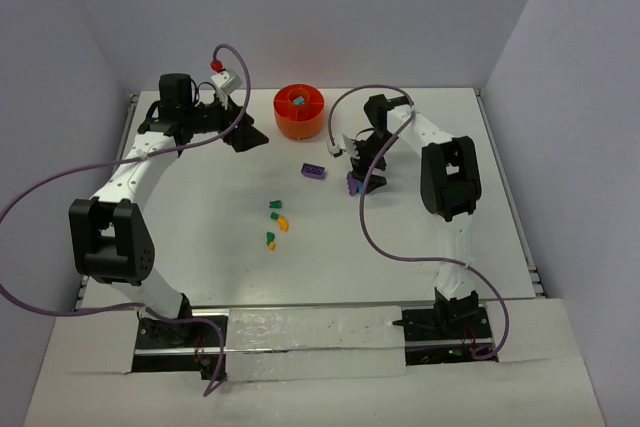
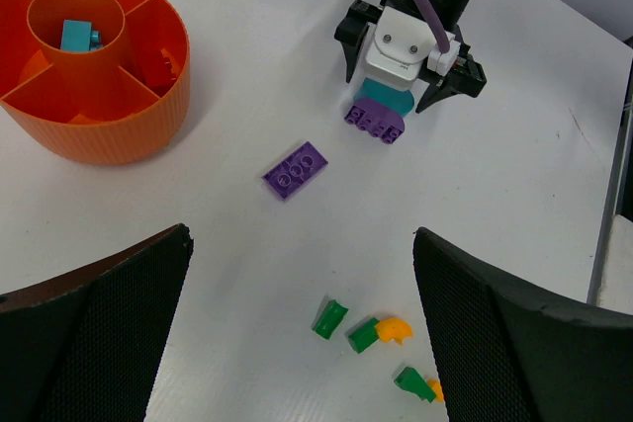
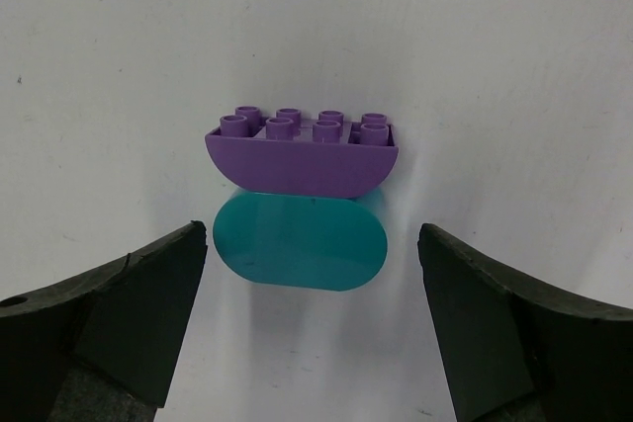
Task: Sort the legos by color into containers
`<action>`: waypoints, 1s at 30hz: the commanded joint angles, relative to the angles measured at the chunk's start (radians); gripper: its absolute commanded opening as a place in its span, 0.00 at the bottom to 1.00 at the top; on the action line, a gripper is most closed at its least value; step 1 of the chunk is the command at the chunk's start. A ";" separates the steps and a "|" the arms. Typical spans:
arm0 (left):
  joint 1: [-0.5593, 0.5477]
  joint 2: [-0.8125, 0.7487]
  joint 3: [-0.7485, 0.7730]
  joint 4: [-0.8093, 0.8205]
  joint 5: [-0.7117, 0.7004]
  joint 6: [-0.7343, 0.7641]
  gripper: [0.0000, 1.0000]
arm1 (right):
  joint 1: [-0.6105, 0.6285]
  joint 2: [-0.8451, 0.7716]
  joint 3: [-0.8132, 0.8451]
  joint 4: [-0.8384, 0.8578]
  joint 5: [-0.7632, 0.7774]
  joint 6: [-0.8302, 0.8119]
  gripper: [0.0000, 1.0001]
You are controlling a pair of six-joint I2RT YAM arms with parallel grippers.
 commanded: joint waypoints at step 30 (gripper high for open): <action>-0.006 0.012 0.048 0.023 -0.012 0.005 0.99 | 0.059 -0.012 -0.011 0.029 0.131 0.129 0.74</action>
